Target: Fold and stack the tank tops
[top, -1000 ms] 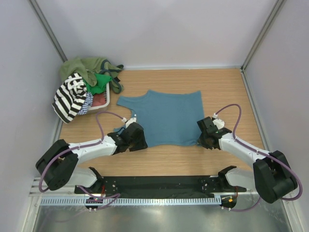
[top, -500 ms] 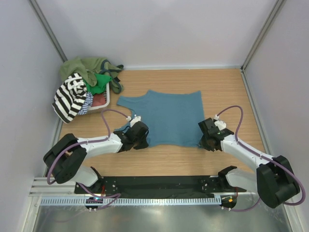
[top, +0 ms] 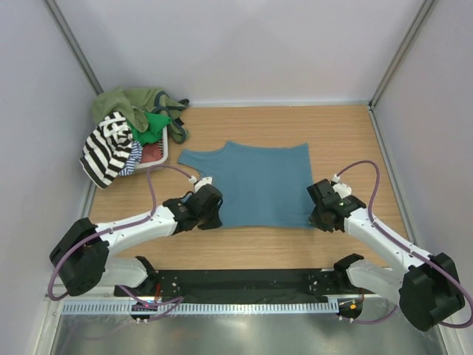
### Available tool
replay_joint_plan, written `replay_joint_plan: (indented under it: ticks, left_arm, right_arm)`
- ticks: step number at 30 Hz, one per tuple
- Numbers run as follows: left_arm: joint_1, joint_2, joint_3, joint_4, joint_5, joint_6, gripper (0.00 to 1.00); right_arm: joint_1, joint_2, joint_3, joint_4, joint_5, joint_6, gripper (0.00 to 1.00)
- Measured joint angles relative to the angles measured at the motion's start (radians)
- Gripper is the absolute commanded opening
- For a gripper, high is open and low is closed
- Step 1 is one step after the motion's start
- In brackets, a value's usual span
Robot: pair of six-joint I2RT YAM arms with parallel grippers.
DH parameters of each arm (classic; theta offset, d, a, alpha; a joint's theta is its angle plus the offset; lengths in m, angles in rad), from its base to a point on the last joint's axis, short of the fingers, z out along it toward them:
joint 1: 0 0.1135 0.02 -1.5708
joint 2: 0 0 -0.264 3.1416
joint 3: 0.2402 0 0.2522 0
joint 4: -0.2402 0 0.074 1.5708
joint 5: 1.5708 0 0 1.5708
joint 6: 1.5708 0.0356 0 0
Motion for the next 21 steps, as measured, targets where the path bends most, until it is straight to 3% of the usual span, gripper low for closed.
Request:
replay_joint_plan:
  ticks: [10, 21]
  left_arm:
    - [0.022, 0.042, 0.183, -0.127, -0.017, 0.078, 0.0]
    - [0.182, 0.186, 0.292, -0.157, 0.037, 0.176, 0.0]
  right_arm:
    - [0.0, 0.084, 0.159, -0.026, 0.012, -0.051, 0.01]
    - [-0.066, 0.306, 0.335, -0.002, 0.03, -0.122, 0.01]
